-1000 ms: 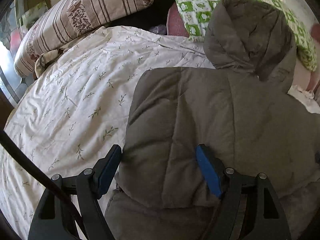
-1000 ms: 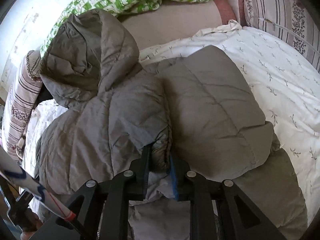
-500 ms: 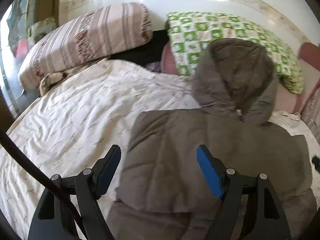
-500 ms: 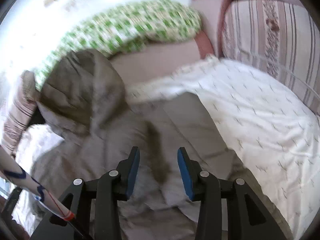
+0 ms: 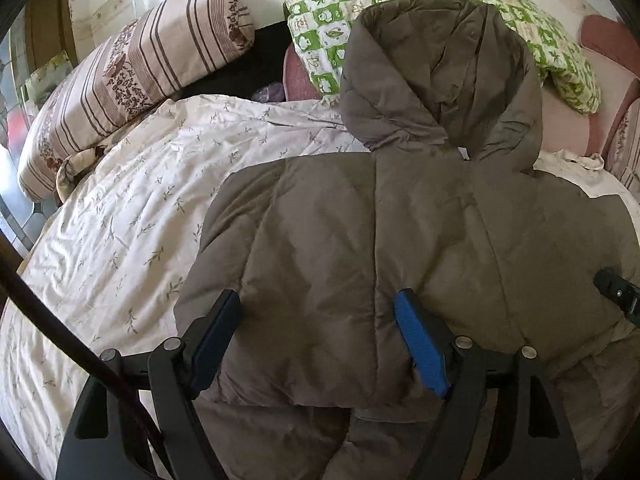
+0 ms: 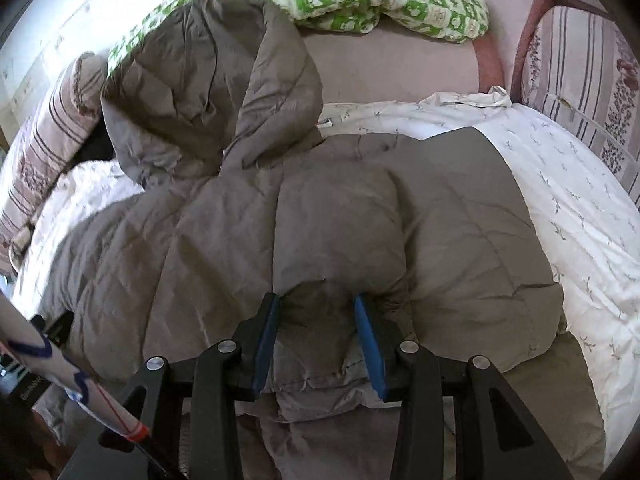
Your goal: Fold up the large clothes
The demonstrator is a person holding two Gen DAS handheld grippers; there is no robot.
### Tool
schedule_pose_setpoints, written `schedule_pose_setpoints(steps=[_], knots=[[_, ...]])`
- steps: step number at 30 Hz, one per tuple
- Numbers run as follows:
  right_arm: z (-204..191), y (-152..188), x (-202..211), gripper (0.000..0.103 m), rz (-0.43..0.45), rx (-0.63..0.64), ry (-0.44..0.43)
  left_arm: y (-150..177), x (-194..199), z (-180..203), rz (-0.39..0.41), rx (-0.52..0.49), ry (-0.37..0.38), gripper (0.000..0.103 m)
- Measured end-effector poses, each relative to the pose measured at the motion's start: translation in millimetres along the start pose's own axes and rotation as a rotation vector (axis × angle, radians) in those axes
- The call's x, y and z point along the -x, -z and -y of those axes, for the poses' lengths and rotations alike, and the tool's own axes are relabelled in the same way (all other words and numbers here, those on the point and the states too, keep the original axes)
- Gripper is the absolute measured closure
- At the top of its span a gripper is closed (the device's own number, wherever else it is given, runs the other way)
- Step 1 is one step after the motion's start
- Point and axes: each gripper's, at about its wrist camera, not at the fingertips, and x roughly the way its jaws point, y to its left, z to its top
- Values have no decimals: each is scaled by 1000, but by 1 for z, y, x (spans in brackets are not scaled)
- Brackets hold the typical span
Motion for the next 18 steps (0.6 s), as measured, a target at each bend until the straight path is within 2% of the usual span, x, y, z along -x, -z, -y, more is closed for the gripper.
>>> schedule_pose_setpoints(steps=[7,11,15,18], knots=[[-3,3,-3,59,-2,23,12,1,1,2,5,-7,-9,24],[-6,2,13,59,42,13,10,0,3,2,11,-5,-14,24],[-22,3,36,58,128,67,-26,-1,13,2,37,12,-9,24],[-37,8,39,58,121,115,-75,-2,21,7,55,13,4,24]])
